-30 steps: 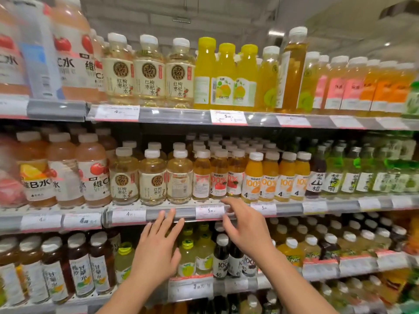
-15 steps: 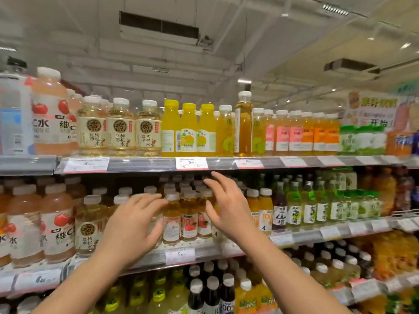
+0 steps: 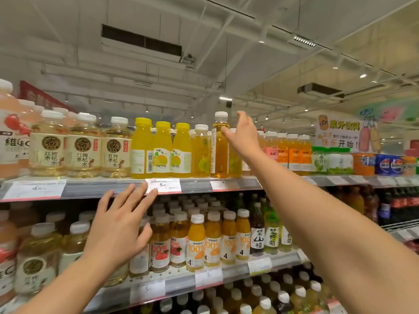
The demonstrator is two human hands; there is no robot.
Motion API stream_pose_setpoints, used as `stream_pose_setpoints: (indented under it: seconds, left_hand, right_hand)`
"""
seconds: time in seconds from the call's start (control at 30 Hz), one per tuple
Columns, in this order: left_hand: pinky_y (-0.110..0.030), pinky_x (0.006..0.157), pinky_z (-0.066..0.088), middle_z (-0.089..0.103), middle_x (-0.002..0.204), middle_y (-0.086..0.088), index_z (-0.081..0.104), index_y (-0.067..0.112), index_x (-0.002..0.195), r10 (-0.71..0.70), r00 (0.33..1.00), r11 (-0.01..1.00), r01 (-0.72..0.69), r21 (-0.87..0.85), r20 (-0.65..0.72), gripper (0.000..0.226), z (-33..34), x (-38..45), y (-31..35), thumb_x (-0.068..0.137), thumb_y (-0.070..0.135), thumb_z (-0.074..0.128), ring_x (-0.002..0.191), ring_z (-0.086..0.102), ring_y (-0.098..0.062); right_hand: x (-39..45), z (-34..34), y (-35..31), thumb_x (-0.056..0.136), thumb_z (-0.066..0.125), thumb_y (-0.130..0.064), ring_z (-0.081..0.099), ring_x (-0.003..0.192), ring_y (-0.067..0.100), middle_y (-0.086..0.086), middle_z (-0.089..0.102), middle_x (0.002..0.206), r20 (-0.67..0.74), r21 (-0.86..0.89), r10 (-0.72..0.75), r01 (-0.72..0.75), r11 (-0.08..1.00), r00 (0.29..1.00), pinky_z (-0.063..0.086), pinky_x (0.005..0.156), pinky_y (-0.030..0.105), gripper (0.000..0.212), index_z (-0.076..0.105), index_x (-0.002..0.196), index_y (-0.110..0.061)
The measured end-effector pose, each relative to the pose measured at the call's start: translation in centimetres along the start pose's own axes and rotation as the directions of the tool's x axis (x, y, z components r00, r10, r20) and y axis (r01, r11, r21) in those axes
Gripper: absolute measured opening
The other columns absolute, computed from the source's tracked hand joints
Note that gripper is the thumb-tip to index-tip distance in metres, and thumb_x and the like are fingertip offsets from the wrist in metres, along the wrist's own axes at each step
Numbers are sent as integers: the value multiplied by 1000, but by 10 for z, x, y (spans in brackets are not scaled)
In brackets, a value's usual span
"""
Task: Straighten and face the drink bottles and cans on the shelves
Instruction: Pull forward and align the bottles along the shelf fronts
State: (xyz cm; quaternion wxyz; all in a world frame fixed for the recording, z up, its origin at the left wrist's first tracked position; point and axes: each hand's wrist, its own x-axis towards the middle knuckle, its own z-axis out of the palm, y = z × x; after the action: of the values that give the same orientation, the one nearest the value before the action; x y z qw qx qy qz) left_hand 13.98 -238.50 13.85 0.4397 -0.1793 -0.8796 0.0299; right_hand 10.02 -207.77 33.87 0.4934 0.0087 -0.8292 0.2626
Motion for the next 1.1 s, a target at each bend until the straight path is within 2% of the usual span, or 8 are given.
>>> stream_pose_setpoints:
  seconds: [0.1, 0.23, 0.43, 0.57, 0.67, 0.83, 0.93, 1.1]
  left_hand:
    - [-56, 115, 27, 44, 157, -4, 45, 24, 152, 1, 1000, 1000, -1, -8, 0, 73, 2, 1, 2, 82, 48, 43, 143, 41, -28]
    - [-56, 118, 25, 41, 158, -2, 41, 28, 153, -33, 999, 999, 34, -20, 16, 74, 2, 0, 4, 82, 49, 49, 146, 36, -26]
    - [-56, 120, 22, 38, 160, -1, 36, 31, 155, -25, 1000, 999, 24, -46, -2, 75, 4, 1, 1, 83, 49, 48, 148, 32, -26]
    - [-56, 122, 17, 35, 162, -2, 34, 30, 155, -52, 999, 995, 52, -89, 1, 75, 1, 1, 4, 85, 51, 47, 150, 28, -27]
    - [-56, 123, 13, 30, 164, -3, 30, 28, 157, -36, 999, 994, 37, -106, 9, 75, 1, -1, 2, 88, 51, 47, 152, 23, -27]
    - [-57, 124, 10, 27, 165, -6, 34, 27, 156, -18, 999, 981, 23, -195, 29, 72, -4, -3, 1, 90, 49, 51, 154, 18, -29]
    - [-53, 125, 10, 24, 166, -1, 39, 31, 152, -13, 998, 909, 39, -414, 65, 62, -10, -30, 10, 93, 47, 49, 154, 14, -25]
    - [-42, 125, 21, 34, 160, 10, 51, 32, 145, -24, 981, 749, 147, -646, 195, 51, -14, -140, 38, 95, 44, 50, 150, 23, -14]
  right_hand:
    - [19, -4, -7, 90, 70, -51, 58, 125, 31, 11, 51, 148, 118, 63, 61, -69, 996, 991, 52, 101, 50, 82, 30, 154, -18]
    - [23, 7, -12, 86, 76, -45, 67, 83, 22, 7, 63, 115, 224, 107, 69, -95, 990, 972, 62, 70, 40, 64, 44, 134, -18]
    - [23, 8, -17, 71, 84, -58, 64, 101, 24, 3, 66, 113, 67, -126, 74, -65, 990, 995, 57, 87, 43, 73, 57, 124, -15]
    - [-4, -13, -23, 73, 85, -52, 62, 103, 25, 2, 59, 111, 40, -30, 148, -147, 989, 988, 57, 92, 48, 76, 44, 128, -19]
    - [-47, -30, -34, 73, 84, -55, 63, 103, 22, 1, 64, 114, -33, 17, 141, -141, 990, 989, 56, 91, 43, 75, 46, 128, -20]
    - [-161, -53, -47, 78, 83, -47, 63, 94, -1, -14, 67, 104, -135, 124, 77, -61, 990, 988, 55, 87, 31, 49, 60, 116, -25]
    - [-245, -65, -55, 79, 84, -44, 62, 90, -8, -19, 67, 98, -104, 172, 164, -145, 974, 981, 50, 80, 21, 42, 62, 112, -29]
    - [-365, -65, -51, 74, 86, -42, 67, 84, -2, -14, 73, 90, 25, 258, 314, -309, 915, 949, 55, 78, 29, 34, 67, 99, -29]
